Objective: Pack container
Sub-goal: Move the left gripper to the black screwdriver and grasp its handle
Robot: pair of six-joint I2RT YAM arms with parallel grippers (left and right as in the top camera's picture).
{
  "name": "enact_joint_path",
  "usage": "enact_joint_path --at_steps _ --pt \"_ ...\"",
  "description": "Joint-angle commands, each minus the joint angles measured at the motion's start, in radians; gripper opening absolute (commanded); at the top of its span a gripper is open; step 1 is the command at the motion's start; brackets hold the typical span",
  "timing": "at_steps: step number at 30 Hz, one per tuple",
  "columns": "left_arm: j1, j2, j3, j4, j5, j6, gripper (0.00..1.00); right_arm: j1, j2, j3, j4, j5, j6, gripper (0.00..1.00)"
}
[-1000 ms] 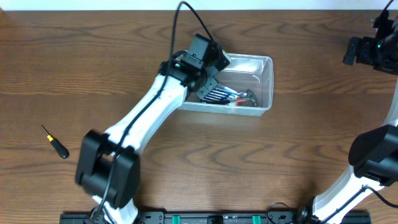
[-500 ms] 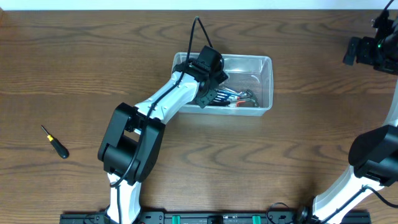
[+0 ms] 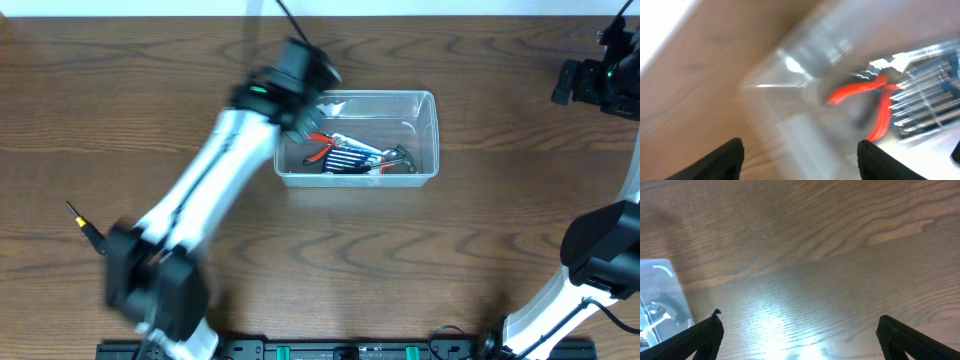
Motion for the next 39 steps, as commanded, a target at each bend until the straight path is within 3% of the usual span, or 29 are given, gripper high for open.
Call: enact_joint_path --at_steps 1,7,12,14,26,39 --pt "0.121 -0.181 0.05 -0.062 -0.098 -0.101 0.8 0.009 -0.004 0.001 0.004 -0.004 -0.012 0.99" --pt "0.477 -0.29 0.049 -0.298 -0.097 -0.496 0.81 0.01 -0.004 0.001 0.008 -0.004 -0.011 0.99" --pt "0.756 -0.259 0.002 -0.481 -0.095 -0.866 0.99 0.01 -0.004 0.001 0.008 -0.005 -0.011 0.99" --pt "0.83 -0.25 -0.047 -0.483 -0.061 -0.932 0.98 0.01 -0.004 0.001 0.008 -0.012 -0.011 0.99" --pt "1.119 -0.124 -0.32 -0.332 0.058 -0.824 0.99 0.01 -0.004 0.001 0.009 -0.031 -0.011 0.99" --pt "1.136 0.088 -0.321 -0.192 0.087 -0.505 0.98 0.01 -0.004 0.001 0.008 -0.025 -0.012 0.99"
